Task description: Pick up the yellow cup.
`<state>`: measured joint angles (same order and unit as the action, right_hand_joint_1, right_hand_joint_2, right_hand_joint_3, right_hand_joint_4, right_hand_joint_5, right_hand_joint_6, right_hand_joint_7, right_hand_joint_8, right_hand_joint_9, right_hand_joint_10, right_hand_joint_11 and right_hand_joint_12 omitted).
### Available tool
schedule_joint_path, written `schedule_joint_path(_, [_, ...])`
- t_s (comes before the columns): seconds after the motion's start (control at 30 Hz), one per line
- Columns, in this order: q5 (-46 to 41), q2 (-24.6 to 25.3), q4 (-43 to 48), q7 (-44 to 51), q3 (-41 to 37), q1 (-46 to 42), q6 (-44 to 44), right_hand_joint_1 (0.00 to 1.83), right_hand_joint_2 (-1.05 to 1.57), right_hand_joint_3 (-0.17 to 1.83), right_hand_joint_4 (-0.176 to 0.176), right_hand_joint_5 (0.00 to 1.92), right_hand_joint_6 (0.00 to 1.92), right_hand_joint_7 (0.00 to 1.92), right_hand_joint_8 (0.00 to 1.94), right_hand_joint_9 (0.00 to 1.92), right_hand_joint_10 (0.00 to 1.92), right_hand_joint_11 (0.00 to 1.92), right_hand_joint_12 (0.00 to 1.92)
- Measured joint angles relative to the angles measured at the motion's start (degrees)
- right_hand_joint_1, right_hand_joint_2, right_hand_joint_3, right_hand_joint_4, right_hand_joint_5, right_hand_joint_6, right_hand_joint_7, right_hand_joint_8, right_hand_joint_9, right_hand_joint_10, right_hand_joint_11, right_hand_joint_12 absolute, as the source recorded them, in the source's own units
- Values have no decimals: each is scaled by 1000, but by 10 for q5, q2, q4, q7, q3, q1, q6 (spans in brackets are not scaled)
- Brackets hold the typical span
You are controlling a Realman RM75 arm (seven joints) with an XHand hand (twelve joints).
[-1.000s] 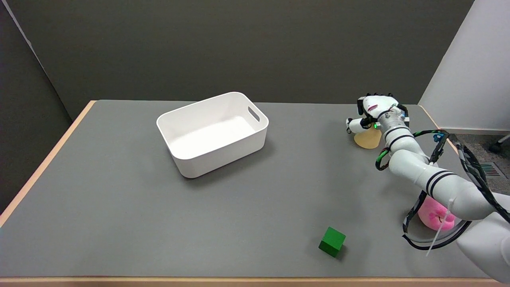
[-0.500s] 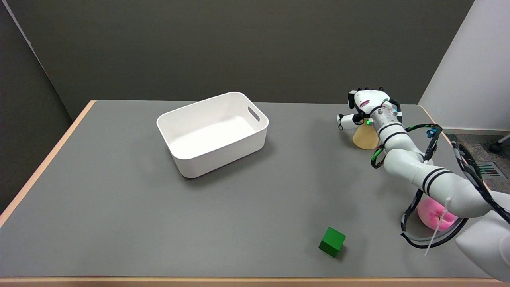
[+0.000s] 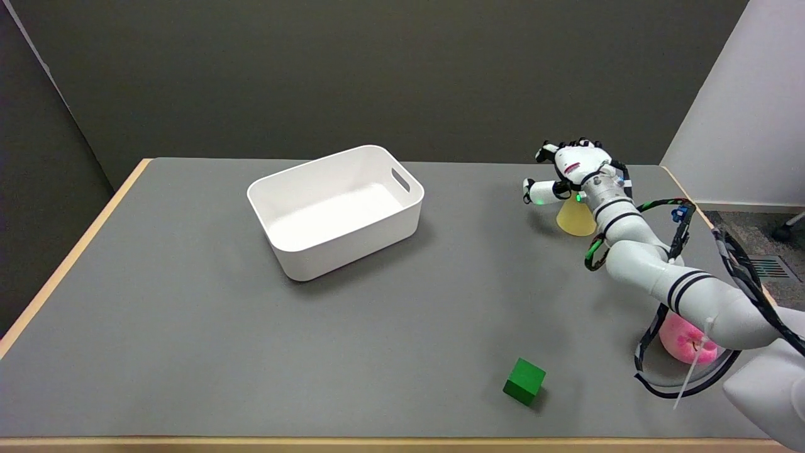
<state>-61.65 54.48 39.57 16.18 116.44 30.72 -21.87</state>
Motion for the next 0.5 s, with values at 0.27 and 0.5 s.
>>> schedule_joint_path(0.27, [2,-8,26,-1,-19,-24,3,297,675,999,93,283,583,400,481,308,718,132,1127])
schedule_joint_path(0.5, [2,-22,73,17,-57,-63,7,290,669,990,82,287,584,409,484,314,738,146,1169])
